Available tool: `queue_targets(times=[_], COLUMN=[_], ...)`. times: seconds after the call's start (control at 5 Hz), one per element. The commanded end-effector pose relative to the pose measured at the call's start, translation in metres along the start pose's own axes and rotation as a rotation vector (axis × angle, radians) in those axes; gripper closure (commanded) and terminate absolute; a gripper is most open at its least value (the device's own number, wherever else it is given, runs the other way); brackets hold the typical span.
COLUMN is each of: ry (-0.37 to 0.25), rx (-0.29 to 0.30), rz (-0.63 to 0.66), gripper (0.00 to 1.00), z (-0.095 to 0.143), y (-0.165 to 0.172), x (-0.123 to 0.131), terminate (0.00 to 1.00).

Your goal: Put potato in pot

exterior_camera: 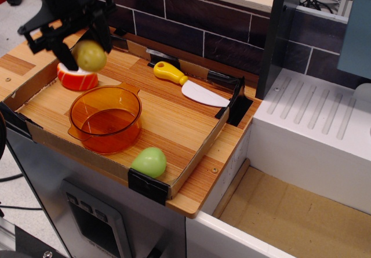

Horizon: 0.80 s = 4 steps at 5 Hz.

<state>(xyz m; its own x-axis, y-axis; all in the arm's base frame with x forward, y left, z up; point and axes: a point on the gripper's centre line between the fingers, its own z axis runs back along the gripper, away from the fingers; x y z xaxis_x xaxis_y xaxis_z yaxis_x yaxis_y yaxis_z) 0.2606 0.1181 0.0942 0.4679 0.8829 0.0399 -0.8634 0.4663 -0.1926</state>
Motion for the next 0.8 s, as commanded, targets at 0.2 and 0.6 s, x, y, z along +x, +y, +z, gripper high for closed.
queue_targets(times=[0.2,0.6], ry=[-0.057,-0.02], rx=[0.055,-0.026], rz=[-0.056,0.009], gripper=[0.0,0.0], z=[-0.019,0.019], y=[0.015,0.005], x=[0.001,0.022], terminate=[0.0,0.0])
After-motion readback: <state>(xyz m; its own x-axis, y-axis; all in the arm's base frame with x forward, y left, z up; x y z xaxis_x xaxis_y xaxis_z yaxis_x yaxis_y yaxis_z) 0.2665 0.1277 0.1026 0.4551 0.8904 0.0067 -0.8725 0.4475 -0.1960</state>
